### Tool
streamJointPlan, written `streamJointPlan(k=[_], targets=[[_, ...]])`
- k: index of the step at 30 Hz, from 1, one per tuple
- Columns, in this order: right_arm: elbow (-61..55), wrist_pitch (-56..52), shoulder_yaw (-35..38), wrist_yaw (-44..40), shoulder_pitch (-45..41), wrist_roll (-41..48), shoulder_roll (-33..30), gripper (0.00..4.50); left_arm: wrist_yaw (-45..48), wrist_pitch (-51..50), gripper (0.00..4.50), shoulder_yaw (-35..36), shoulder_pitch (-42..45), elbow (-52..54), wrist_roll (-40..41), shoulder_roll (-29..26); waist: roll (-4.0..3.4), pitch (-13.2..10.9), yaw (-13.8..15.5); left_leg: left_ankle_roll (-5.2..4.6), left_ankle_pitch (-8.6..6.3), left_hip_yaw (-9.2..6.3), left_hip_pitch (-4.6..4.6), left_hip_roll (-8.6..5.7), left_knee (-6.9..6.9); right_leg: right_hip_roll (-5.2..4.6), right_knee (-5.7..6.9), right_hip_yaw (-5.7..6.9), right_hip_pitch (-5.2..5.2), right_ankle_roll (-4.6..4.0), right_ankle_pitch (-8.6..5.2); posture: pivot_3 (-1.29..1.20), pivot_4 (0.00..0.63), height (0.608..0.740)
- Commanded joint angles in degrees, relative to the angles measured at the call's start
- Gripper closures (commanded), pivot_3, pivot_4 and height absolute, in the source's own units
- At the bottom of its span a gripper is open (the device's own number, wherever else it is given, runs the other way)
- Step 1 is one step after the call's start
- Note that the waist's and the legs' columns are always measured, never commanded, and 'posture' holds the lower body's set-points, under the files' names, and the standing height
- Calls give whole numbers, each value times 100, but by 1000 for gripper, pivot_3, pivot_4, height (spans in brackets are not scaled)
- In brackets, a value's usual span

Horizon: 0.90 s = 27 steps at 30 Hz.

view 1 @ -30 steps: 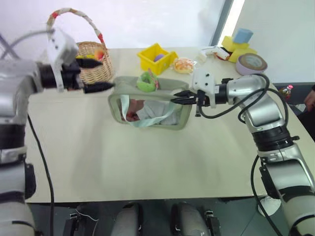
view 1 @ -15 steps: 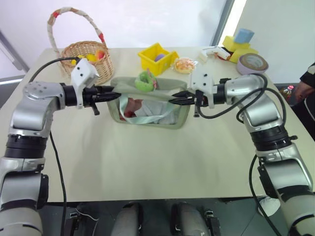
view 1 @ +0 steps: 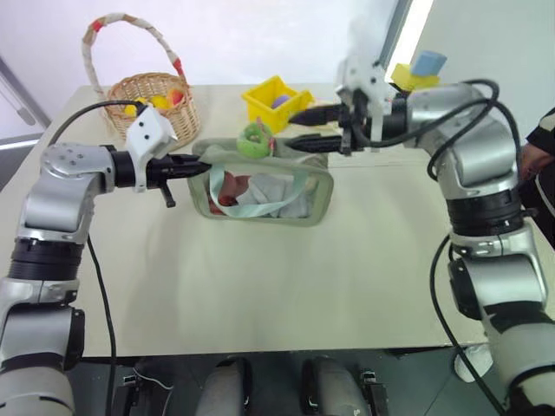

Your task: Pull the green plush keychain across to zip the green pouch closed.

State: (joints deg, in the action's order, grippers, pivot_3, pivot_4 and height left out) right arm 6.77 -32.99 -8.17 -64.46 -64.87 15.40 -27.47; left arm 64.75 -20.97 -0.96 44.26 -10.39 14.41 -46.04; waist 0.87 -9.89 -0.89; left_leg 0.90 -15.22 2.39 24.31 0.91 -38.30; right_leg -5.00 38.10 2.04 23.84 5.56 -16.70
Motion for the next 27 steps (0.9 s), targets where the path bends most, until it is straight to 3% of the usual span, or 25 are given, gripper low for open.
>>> streamJointPlan(k=[1,10,13,15,16,21,27], targets=[[-12,222,-253,454,-162,-201,439,2488,16,2,4500,34,-12,93,15,-12,0,0,-2,0,0,0,0,0,0,0,1,0,1,0,0,0,150,739],[728,762,-770,626,-149,-865,572,2488,9,-62,4500,39,34,179,35,20,1,1,7,0,0,0,4,-4,-1,-2,0,0,2,0,0,0,150,739],[787,732,-678,575,-196,-840,530,3351,-26,-94,4500,75,28,201,58,29,1,1,-6,1,0,0,4,-3,0,-1,1,0,4,0,0,0,150,739],[804,728,-662,542,-210,-843,495,4314,-35,-103,4500,79,30,201,59,36,1,1,-2,1,0,0,4,-2,-1,-1,1,0,4,0,0,0,150,739],[831,759,-667,544,-211,-876,468,4415,-39,-104,4500,75,38,191,57,44,1,1,2,1,0,0,4,-2,-1,-2,1,0,4,0,0,0,150,739],[736,475,-455,511,-235,-691,302,4415,-88,-90,4500,44,113,117,39,145,1,1,17,1,0,0,4,-2,-1,-2,1,0,3,0,0,0,150,739],[4,-1246,389,592,-223,107,-285,4415,-58,-113,4500,53,29,124,34,102,1,1,36,0,0,-3,7,-1,-1,-4,0,0,3,0,0,0,150,739]])
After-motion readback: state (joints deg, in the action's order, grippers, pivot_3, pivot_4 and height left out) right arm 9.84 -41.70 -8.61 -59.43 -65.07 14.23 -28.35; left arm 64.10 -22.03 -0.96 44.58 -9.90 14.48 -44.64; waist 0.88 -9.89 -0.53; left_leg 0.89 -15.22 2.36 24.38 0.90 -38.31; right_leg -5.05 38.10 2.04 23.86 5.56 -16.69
